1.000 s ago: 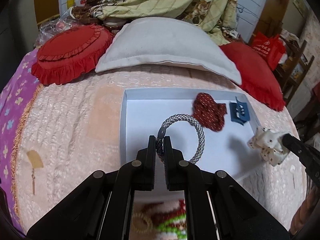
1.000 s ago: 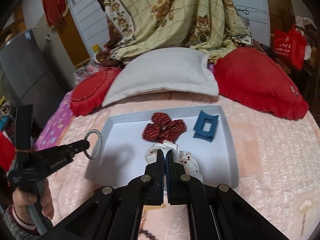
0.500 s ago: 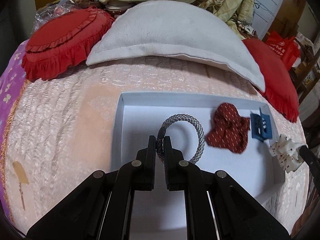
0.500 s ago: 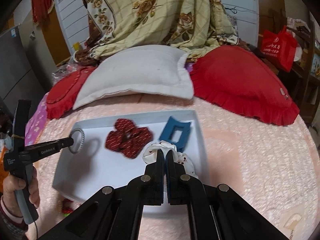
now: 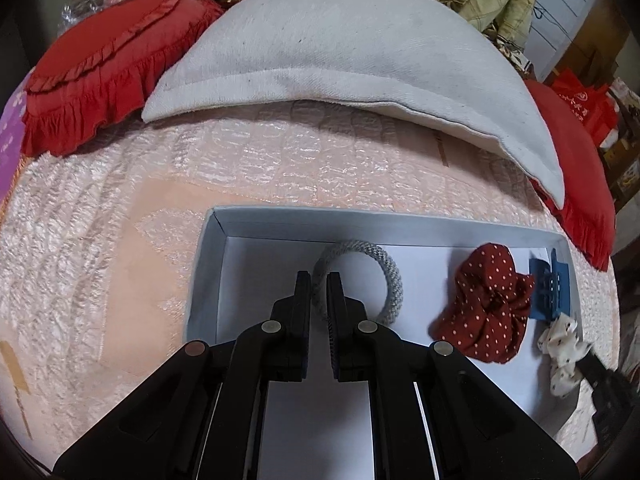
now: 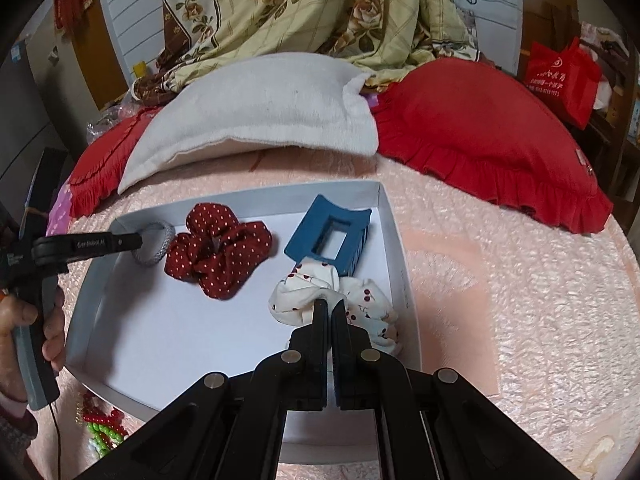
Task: Organize jewelry
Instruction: 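Open both tools to drop bangle and scrunchie into the box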
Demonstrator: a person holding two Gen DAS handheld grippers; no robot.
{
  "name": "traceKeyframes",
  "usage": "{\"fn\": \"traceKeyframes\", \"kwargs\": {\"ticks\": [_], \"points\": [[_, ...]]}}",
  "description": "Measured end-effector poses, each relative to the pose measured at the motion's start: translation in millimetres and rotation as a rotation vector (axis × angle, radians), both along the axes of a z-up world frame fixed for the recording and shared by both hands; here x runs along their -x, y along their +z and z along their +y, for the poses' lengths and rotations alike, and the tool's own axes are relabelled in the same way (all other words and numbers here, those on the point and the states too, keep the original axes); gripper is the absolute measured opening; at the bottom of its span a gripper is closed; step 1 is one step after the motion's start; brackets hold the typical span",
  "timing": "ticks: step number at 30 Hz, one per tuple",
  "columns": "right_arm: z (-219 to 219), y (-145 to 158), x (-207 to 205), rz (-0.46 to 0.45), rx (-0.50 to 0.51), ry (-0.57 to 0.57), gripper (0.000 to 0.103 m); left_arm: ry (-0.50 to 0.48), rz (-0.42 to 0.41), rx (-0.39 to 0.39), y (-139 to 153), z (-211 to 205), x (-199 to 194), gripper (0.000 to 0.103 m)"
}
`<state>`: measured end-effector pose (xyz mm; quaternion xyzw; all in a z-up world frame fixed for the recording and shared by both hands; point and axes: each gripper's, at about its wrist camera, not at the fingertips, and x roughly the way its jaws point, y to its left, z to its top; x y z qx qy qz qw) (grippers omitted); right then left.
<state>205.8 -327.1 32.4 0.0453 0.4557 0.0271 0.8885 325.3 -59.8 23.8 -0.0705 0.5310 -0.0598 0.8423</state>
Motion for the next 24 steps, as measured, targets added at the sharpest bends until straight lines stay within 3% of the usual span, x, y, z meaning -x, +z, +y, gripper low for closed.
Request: {"fn": "traceKeyframes", "kwargs": {"ticks": [3,5,8,9,12,13,18,24], "points": [[-1.7,-4.0,0.9,0.010,-0.013,0.004,0.001,0.005,0.009,0.019,-2.5,1.6,-2.0,0.010],[-3.6,-4.5,1.5,0.012,-0.024,0.007,0.002,-0.005,0.015,0.053,-1.9,1.7,-1.7,0.026],[-5.8,-0.5,3.4,0.006,-0.051,0.002,0.005,-0.012,-0.010,0.107,7.4,4.8,4.4,0.040],[-5.8,1.3,4.0,0.002,-0.056,-0.001,0.011,-0.010,-0.015,0.117,10.6,5.8,6.3,0.041],[-7.1,13.7,11.7,-0.046,-0.058,-0.027,0.049,0.001,-0.024,0.157,21.8,10.4,12.7,0.047],[-6.5,16.9,13.6,-0.058,-0.055,-0.032,0.051,0.008,-0.027,0.168,25.9,12.2,15.2,0.047],[-9.2,32.7,27.5,-0.072,-0.056,-0.055,0.051,0.015,-0.032,0.179,43.9,18.1,30.3,0.047],[-9.6,44.4,64.1,-0.091,-0.074,-0.051,0.051,0.004,-0.096,0.128,77.1,25.2,76.5,0.047]]}}
